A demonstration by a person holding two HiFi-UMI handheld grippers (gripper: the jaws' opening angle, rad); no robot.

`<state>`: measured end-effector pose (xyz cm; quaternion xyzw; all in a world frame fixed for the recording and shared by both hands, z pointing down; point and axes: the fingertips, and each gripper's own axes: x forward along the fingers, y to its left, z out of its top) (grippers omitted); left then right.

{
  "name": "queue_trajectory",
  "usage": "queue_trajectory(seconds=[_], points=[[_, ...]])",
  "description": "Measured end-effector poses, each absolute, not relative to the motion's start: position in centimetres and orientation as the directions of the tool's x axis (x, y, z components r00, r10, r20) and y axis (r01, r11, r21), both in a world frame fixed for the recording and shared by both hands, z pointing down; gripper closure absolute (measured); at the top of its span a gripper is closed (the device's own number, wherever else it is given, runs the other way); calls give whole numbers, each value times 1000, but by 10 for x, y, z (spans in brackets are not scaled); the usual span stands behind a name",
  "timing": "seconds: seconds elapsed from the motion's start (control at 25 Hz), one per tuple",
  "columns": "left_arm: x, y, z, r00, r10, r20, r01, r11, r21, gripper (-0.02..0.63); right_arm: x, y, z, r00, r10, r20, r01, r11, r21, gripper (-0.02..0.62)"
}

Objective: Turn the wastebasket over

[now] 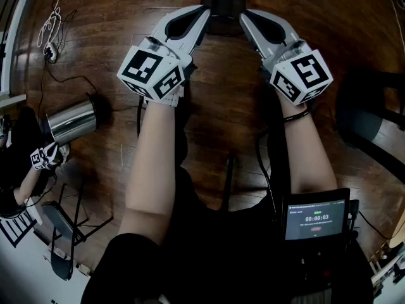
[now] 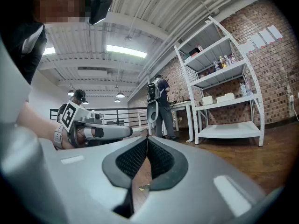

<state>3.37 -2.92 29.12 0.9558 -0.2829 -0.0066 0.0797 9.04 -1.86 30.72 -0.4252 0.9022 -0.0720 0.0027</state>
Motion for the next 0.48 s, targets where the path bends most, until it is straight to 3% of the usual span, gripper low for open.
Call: queue_trajectory(seconds=[0.48], points=[[35, -52, 280, 836, -548, 25, -544, -823, 162, 606, 78, -46, 298, -641, -765, 65, -767, 635, -95, 584]])
